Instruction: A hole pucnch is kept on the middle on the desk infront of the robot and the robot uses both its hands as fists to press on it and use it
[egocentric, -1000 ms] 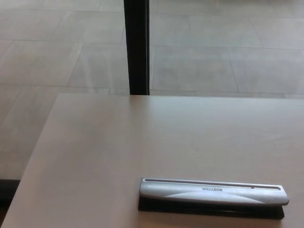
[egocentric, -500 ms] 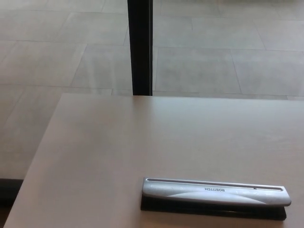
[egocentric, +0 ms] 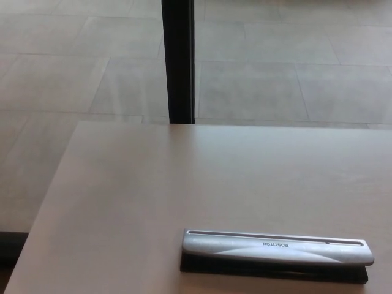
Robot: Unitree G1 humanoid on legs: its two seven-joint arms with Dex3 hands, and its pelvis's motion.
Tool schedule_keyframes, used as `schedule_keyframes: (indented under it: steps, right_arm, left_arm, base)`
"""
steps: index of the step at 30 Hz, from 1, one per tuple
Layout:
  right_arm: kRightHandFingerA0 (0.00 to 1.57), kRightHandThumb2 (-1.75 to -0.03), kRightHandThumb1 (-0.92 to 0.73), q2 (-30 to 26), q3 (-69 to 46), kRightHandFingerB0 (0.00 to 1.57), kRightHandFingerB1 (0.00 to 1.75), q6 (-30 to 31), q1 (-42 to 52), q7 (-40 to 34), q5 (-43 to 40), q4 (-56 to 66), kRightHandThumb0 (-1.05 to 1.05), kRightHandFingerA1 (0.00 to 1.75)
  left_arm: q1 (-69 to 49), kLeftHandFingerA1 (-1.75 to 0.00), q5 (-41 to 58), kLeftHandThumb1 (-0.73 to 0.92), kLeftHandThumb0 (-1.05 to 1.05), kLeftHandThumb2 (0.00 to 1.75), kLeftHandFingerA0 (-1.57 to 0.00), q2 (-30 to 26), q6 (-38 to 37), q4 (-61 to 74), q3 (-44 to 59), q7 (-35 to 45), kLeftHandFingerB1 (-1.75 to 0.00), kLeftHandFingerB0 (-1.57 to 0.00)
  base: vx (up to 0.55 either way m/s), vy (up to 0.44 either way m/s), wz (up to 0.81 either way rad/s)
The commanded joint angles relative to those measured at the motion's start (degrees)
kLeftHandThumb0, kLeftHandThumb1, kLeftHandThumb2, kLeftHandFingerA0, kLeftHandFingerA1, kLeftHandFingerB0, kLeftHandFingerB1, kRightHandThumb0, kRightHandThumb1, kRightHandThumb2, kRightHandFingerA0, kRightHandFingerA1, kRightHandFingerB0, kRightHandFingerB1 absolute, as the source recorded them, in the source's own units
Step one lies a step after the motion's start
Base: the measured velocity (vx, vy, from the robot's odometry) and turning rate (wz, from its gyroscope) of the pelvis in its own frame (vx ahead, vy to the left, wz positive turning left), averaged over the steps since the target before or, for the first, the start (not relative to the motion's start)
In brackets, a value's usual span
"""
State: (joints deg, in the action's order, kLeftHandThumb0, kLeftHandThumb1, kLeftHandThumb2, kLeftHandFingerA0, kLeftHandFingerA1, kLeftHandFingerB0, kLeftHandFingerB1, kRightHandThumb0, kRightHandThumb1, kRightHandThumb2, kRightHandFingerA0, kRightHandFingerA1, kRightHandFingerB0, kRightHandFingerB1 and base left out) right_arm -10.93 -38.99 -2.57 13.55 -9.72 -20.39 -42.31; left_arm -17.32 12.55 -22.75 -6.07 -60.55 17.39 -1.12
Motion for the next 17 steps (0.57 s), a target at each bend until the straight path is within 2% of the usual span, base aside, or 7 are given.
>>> schedule_keyframes:
  steps: [1, 7, 8, 13, 14, 15, 17]
  right_arm:
    - [0.82, -0.64, -0.54, -0.70, -1.18, 0.56, 0.62, 0.21, 0.63, 0.18, -1.53, 0.93, -0.40, 0.73]
    - [1.18, -0.62, -0.45, 0.57, -1.30, 0.60, 0.64, 0.46, 1.95, -1.25, -1.24, 3.88, -0.41, 1.13]
    - [1.19, -0.79, -0.35, 0.52, -0.97, 0.62, 0.69, 0.39, 1.76, -1.90, -0.58, 3.77, -0.44, 1.13]
    - [1.22, -0.57, -0.45, -0.13, 0.01, 0.69, 0.61, 0.18, 1.29, -1.98, 0.43, 2.63, -0.41, 1.40]
    - [1.40, -0.85, -0.30, 0.25, -0.25, 0.61, 0.72, 1.14, 1.90, -1.68, -0.45, 4.16, -0.37, 1.37]
    - [1.18, -0.59, -0.47, 0.68, -0.58, 0.67, 0.64, 1.63, 2.31, -1.53, -1.21, 5.25, -0.42, 1.62]
    - [1.15, -0.61, -0.46, 1.15, -1.01, 0.65, 0.65, 2.18, 2.61, -1.48, -2.06, 6.31, -0.41, 1.67]
  left_arm:
    - [-0.62, -0.73, 0.51, 0.47, -0.46, 0.59, -0.98, -0.13, -0.09, 0.85, 2.21, 0.35, -0.69, -0.78]
    - [-0.95, -0.76, -0.06, 0.45, -0.45, 0.62, -0.97, 0.16, 0.63, 1.59, 3.02, 1.10, -0.68, -0.79]
    - [-0.74, -0.78, -0.18, 0.44, -0.46, 0.62, -0.94, 0.16, 0.51, 1.45, 2.97, 1.32, -0.69, -0.79]
    - [0.40, -0.79, -0.97, 0.41, -0.45, 0.61, -0.99, -0.07, -0.25, -0.42, 2.86, 0.66, -0.70, -0.83]
    - [-0.08, -0.80, -0.98, 0.41, -0.45, 0.60, -1.03, -0.17, -0.35, 0.08, 2.85, 1.10, -0.70, -0.83]
    - [-0.34, -0.81, -1.18, 0.41, -0.43, 0.62, -1.04, -0.23, 0.07, 0.71, 2.69, 0.93, -0.70, -0.81]
    - [-0.34, -0.81, -1.14, 0.41, -0.41, 0.61, -1.05, -0.32, 0.18, 0.57, 2.76, 1.08, -0.67, -0.80]
  base:
    - [0.00, 0.000, 0.00]
    - [0.00, 0.000, 0.00]
    - [0.00, 0.000, 0.00]
    - [0.00, 0.000, 0.00]
    - [0.00, 0.000, 0.00]
    - [0.00, 0.000, 0.00]
    - [0.00, 0.000, 0.00]
